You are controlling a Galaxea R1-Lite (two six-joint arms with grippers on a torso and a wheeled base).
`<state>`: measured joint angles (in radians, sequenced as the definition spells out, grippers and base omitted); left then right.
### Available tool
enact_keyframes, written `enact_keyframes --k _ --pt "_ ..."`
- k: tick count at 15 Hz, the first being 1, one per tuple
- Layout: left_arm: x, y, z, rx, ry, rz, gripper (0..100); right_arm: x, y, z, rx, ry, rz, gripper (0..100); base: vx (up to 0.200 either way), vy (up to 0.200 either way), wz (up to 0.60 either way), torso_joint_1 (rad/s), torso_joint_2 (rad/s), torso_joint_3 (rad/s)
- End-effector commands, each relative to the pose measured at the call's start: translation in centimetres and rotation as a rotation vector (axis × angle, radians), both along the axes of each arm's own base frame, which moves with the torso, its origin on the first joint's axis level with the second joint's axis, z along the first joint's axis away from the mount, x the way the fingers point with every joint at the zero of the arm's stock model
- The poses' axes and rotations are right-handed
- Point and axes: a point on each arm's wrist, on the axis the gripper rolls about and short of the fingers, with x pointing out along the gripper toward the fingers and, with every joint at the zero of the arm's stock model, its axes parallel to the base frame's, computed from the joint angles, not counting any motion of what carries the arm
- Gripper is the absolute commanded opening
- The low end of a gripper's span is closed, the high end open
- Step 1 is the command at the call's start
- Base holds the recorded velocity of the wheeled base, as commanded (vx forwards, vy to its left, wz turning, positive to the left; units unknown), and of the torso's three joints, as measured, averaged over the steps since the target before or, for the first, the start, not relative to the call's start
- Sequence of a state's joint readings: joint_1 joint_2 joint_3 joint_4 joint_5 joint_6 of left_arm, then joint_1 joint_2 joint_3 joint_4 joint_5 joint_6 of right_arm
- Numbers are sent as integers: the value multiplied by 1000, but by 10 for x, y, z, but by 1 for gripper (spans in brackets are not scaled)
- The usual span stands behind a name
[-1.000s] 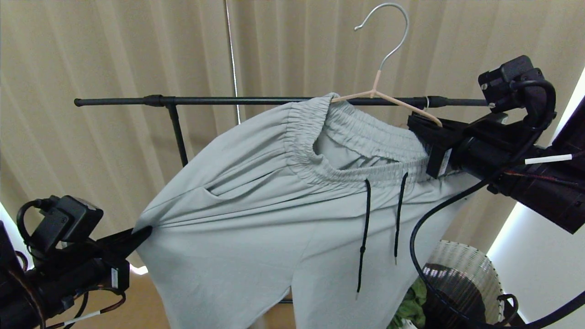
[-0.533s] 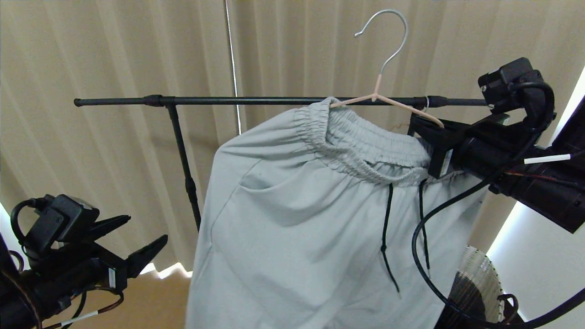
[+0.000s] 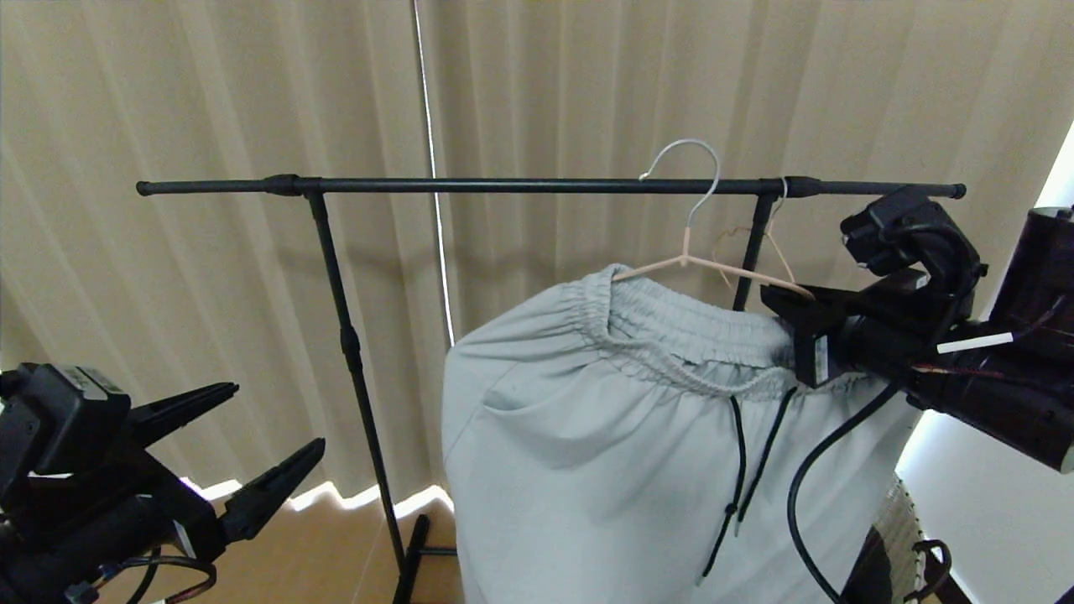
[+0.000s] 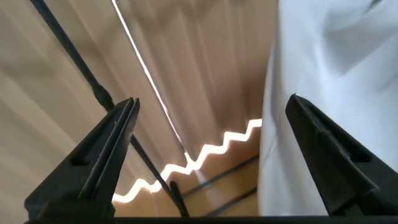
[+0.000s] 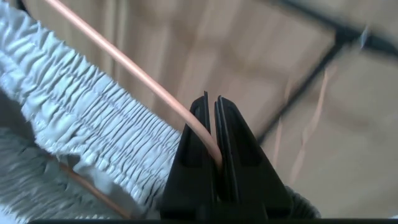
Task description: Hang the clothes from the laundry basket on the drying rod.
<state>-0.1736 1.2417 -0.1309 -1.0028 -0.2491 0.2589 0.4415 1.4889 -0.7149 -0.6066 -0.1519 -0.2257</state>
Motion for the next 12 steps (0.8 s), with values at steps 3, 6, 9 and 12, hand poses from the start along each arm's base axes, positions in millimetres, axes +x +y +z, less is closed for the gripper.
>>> enact_keyframes --k 3,6,9,12 --pt "-4 -5 3 -3 -23 -36 100 -5 -10 -21 -56 85 -95 0 0 0 0 0 0 0" --pt "-3 -5 2 23 -25 -42 100 -13 -15 -31 -86 139 -151 0 0 0 0 0 0 0" --pt "-4 -9 2 22 -28 -65 100 -19 -18 -31 -49 141 -183 0 0 0 0 0 0 0" --pt "-6 -15 4 11 -35 -102 100 -22 -20 -28 -41 126 -208 0 0 0 0 0 0 0"
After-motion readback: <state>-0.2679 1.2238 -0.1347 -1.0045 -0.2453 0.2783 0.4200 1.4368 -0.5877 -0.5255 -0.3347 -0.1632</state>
